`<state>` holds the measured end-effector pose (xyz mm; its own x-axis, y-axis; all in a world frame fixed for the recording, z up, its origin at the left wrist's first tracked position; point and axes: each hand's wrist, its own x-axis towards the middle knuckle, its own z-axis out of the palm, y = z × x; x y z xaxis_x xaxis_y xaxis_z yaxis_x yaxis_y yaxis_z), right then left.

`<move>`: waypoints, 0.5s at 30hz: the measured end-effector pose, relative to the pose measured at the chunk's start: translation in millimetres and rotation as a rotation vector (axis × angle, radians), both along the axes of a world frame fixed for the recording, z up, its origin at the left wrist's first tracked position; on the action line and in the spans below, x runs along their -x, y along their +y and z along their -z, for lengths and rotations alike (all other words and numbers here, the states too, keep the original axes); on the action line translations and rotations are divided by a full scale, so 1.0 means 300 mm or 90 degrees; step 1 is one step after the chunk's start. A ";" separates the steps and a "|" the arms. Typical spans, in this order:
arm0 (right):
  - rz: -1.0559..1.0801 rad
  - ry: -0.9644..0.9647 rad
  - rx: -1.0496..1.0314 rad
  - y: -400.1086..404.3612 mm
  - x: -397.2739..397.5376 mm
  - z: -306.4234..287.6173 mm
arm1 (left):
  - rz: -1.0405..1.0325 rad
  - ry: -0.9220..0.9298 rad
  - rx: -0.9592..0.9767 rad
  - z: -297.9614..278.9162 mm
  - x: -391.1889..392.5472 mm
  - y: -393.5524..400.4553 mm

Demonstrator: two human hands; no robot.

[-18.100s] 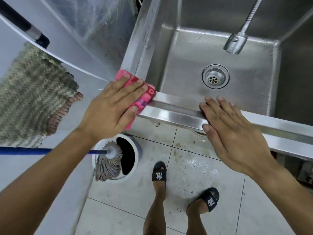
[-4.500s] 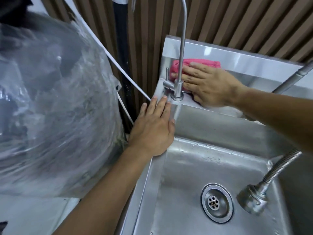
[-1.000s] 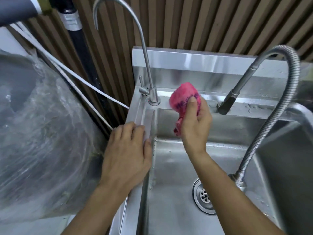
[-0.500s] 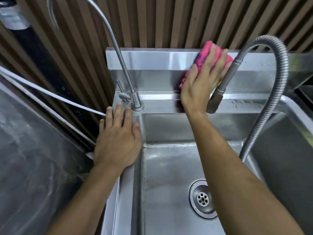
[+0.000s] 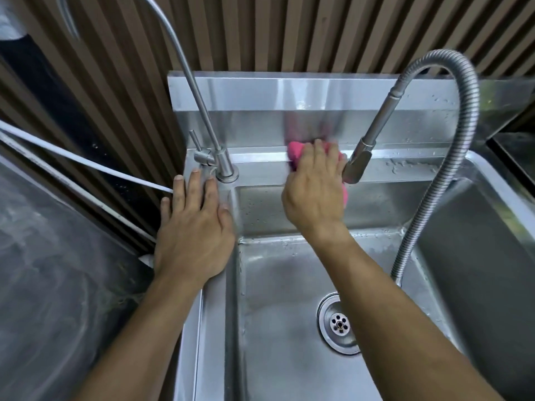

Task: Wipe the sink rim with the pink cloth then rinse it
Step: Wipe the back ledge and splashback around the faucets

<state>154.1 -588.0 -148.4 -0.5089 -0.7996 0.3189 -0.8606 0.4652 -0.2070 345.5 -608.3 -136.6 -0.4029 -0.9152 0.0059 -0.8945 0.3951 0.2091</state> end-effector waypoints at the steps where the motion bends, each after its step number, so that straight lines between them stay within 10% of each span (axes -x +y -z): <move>1: 0.044 -0.005 -0.015 0.004 0.005 -0.007 | -0.001 0.000 0.001 0.000 0.000 0.002; 9: -0.187 -0.042 0.018 -0.030 -0.087 -0.010 | 0.002 -0.009 0.006 -0.005 -0.001 0.008; 15: 0.024 -0.050 -0.007 0.014 0.001 -0.018 | 0.000 -0.017 0.011 -0.007 0.001 0.016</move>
